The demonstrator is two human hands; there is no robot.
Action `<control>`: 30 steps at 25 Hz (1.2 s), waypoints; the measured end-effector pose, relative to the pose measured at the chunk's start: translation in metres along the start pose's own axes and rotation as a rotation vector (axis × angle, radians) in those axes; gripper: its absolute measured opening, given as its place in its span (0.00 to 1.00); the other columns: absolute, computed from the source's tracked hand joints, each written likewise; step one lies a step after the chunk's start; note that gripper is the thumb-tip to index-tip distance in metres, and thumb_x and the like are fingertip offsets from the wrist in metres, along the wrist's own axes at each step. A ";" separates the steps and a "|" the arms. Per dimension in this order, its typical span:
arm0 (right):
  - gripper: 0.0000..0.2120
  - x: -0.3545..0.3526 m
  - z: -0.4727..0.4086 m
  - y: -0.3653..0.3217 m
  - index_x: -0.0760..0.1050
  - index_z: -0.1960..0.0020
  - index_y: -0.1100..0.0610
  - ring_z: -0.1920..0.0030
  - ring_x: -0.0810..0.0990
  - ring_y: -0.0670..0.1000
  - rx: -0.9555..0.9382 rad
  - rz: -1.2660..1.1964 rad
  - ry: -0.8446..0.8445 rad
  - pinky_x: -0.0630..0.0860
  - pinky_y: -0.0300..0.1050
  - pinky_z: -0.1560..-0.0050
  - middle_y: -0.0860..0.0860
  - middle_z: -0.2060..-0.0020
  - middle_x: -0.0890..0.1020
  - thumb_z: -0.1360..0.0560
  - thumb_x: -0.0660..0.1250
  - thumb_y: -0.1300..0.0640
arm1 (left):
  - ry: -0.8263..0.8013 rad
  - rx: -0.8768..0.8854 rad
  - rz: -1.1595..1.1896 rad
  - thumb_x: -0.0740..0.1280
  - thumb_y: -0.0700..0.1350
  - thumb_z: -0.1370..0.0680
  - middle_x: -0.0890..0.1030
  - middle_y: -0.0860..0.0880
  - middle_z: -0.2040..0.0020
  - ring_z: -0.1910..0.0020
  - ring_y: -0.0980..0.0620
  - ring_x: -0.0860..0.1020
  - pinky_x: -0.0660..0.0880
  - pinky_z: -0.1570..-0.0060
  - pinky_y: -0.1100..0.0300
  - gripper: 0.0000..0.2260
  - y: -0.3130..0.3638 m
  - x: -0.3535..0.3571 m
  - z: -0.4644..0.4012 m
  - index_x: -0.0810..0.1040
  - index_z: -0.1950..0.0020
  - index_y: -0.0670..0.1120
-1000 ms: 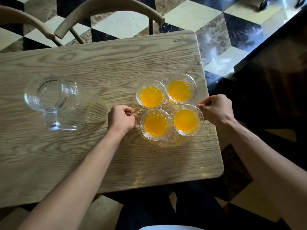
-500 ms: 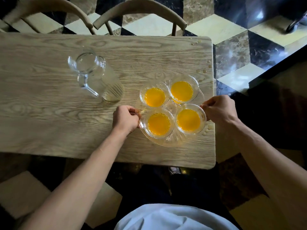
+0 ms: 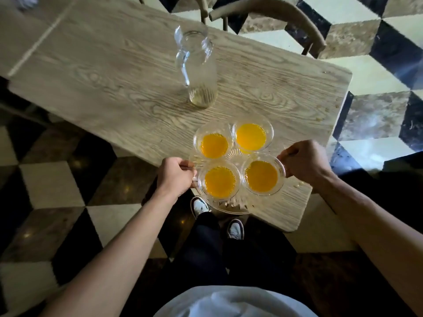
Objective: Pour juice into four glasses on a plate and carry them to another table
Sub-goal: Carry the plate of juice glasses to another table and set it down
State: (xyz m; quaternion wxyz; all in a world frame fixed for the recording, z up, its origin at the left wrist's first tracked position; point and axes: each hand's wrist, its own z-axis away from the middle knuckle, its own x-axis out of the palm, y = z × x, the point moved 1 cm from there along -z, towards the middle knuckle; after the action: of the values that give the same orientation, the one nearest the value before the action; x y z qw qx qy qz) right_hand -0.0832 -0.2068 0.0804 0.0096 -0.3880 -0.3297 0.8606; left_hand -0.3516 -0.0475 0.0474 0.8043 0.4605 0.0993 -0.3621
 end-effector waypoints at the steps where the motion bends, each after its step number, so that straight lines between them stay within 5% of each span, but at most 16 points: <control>1: 0.04 0.004 0.001 -0.005 0.86 0.57 0.61 0.80 0.80 0.39 -0.008 0.011 -0.017 0.75 0.31 0.79 0.48 0.72 0.83 0.25 0.74 0.67 | 0.021 -0.012 0.009 0.73 0.31 0.25 0.86 0.45 0.61 0.69 0.54 0.83 0.81 0.69 0.60 0.11 -0.006 -0.005 0.005 0.82 0.62 0.47; 4: 0.05 0.022 0.004 -0.024 0.86 0.59 0.60 0.79 0.81 0.42 -0.037 0.049 -0.059 0.79 0.36 0.75 0.49 0.74 0.84 0.26 0.73 0.67 | 0.085 -0.053 0.057 0.69 0.28 0.24 0.82 0.48 0.65 0.70 0.57 0.80 0.77 0.74 0.67 0.12 -0.021 -0.024 0.021 0.80 0.61 0.44; 8: 0.04 0.052 0.010 -0.056 0.85 0.59 0.60 0.78 0.83 0.44 -0.105 0.081 -0.118 0.81 0.39 0.71 0.53 0.69 0.87 0.27 0.74 0.66 | 0.180 -0.135 0.144 0.68 0.28 0.23 0.82 0.47 0.64 0.69 0.53 0.81 0.83 0.68 0.59 0.10 -0.048 -0.057 0.034 0.81 0.58 0.41; 13: 0.05 0.095 0.019 -0.098 0.86 0.60 0.59 0.78 0.82 0.44 -0.182 0.142 -0.175 0.84 0.44 0.68 0.53 0.69 0.87 0.26 0.74 0.66 | 0.258 -0.187 0.185 0.68 0.27 0.23 0.83 0.47 0.62 0.67 0.52 0.83 0.83 0.70 0.61 0.10 -0.078 -0.101 0.044 0.82 0.53 0.41; 19: 0.05 0.150 0.037 -0.158 0.86 0.58 0.60 0.80 0.79 0.37 -0.256 0.199 -0.238 0.72 0.30 0.80 0.49 0.71 0.85 0.25 0.72 0.64 | 0.336 -0.249 0.216 0.68 0.28 0.23 0.85 0.47 0.60 0.64 0.51 0.85 0.84 0.68 0.60 0.10 -0.115 -0.163 0.047 0.83 0.49 0.41; 24: 0.07 0.207 0.056 -0.222 0.84 0.61 0.55 0.80 0.78 0.34 -0.332 0.244 -0.290 0.72 0.27 0.79 0.46 0.72 0.83 0.25 0.74 0.62 | 0.386 -0.279 0.287 0.69 0.29 0.23 0.86 0.43 0.58 0.60 0.47 0.87 0.86 0.63 0.53 0.08 -0.152 -0.226 0.036 0.83 0.51 0.40; 30: 0.13 0.279 0.075 -0.293 0.83 0.64 0.52 0.80 0.79 0.37 -0.393 0.288 -0.334 0.72 0.28 0.79 0.44 0.76 0.83 0.25 0.71 0.65 | 0.448 -0.309 0.335 0.68 0.29 0.22 0.86 0.41 0.58 0.66 0.50 0.84 0.82 0.67 0.58 0.10 -0.194 -0.298 0.022 0.82 0.55 0.42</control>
State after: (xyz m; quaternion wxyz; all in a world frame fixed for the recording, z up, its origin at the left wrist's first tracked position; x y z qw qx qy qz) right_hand -0.3991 0.0562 0.1006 -0.2421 -0.2782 -0.4288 0.8247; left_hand -0.7004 0.0200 0.0770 0.8713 0.4113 0.2505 -0.0948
